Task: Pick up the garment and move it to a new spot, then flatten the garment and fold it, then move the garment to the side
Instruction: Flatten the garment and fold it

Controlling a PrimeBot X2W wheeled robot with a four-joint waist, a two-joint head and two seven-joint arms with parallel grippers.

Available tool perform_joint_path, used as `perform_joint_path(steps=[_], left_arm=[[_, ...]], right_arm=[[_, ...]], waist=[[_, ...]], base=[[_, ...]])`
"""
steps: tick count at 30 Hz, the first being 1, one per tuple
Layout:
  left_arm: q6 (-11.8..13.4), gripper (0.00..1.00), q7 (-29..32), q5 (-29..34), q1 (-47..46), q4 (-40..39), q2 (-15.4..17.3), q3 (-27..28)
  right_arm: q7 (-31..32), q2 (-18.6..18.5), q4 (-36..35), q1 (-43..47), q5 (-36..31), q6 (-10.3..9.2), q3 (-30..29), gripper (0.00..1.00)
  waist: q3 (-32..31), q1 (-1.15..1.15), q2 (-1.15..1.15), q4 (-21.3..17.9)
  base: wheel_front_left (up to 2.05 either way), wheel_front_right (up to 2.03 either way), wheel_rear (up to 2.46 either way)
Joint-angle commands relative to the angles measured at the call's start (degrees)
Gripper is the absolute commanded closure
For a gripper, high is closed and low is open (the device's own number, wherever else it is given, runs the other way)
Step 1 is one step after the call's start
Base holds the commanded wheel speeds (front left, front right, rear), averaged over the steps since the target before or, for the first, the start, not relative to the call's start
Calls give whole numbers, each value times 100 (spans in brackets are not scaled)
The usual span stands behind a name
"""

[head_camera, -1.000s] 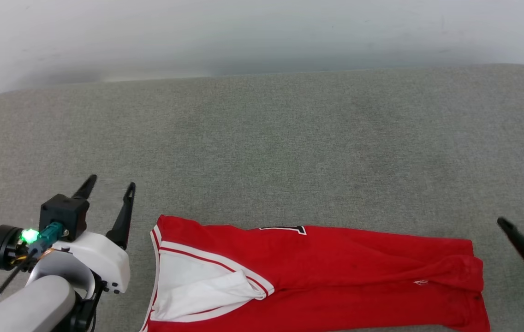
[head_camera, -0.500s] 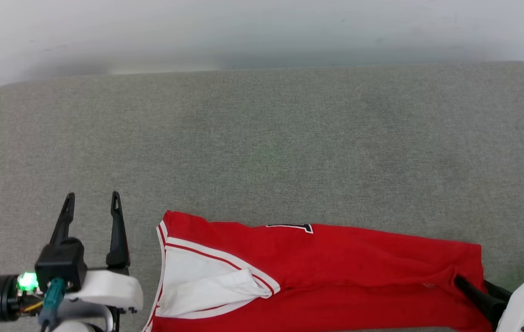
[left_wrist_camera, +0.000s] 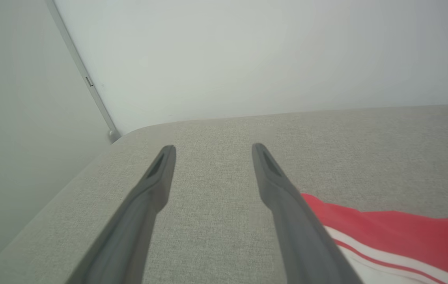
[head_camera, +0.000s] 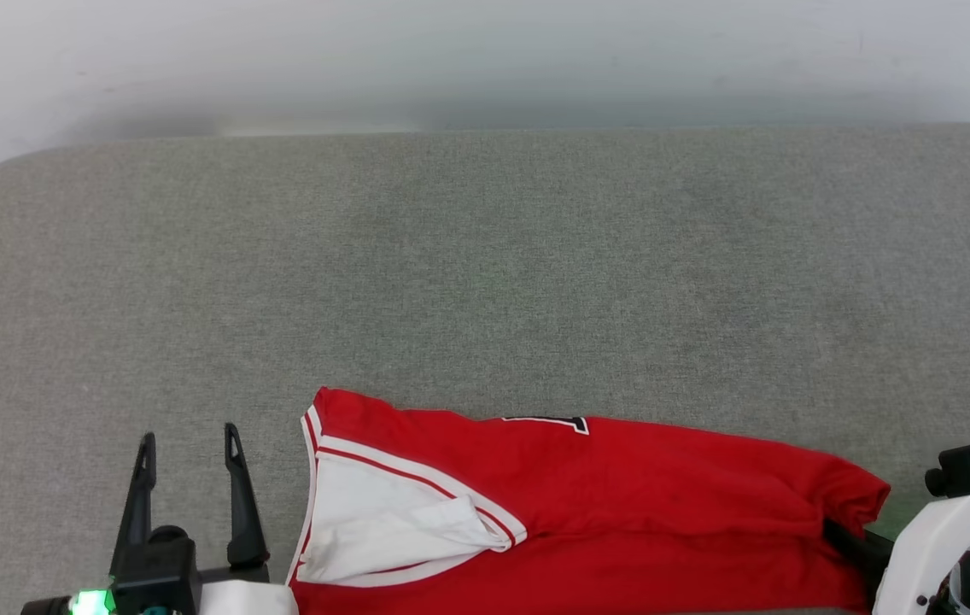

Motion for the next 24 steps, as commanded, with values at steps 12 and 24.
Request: perform_joint_path(steps=[12, 24], left_arm=[[-604, 0, -13, 794, 530, 10, -815, 662], [-1029, 0, -13, 1019, 806, -35, -1148, 942]], right_arm=[[398, -853, 57, -74, 17, 6, -472, 100], [1539, -1277, -584, 167, 396, 9, -708, 100]], waist=[[-286, 0, 0, -36], [-545, 0, 0, -95]], base=[[0, 0, 0], [0, 0, 0]])
